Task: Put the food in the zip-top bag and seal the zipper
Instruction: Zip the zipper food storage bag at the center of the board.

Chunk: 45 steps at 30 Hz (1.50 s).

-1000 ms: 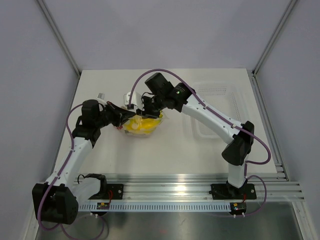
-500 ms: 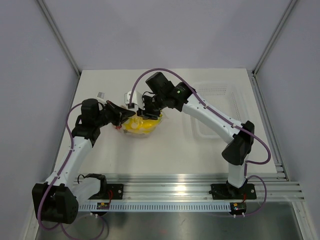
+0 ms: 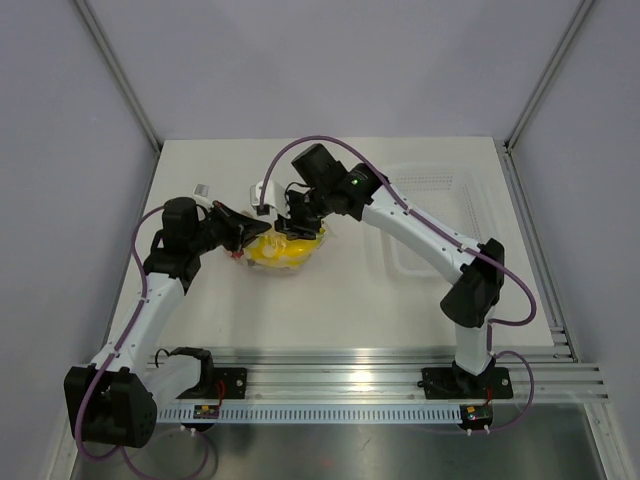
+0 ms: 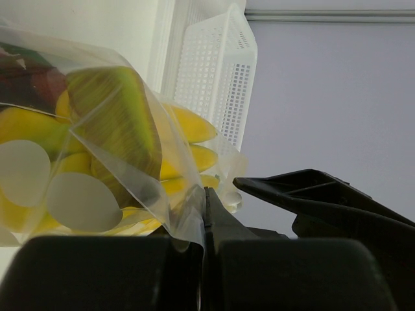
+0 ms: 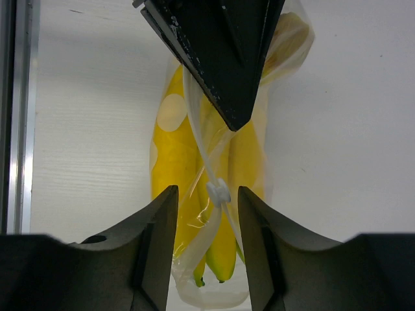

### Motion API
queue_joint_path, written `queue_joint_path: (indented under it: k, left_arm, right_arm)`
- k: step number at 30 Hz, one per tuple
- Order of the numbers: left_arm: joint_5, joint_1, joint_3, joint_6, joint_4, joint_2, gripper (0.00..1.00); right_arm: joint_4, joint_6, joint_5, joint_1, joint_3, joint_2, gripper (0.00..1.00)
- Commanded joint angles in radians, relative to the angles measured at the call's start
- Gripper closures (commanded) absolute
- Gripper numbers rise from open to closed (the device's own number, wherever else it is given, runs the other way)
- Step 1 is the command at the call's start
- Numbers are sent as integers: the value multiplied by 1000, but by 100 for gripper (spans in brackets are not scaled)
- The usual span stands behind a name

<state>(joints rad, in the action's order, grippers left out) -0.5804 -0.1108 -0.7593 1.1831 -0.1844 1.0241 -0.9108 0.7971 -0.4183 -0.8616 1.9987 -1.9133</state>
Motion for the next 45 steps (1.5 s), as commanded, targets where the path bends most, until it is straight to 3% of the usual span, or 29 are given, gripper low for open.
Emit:
queue_joint_path:
  k: [1, 8, 45]
  left_arm:
    - [-53, -3, -57, 6, 100, -2, 100]
    - [-52, -3, -54, 6, 100, -2, 100]
    - [-42, -3, -64, 1, 89, 1, 100]
  right_arm:
    - [12, -2, -43, 10, 34, -21, 53]
    - [6, -10, -62, 10, 63, -32, 66]
    - [12, -35, -59, 29, 20, 33, 67]
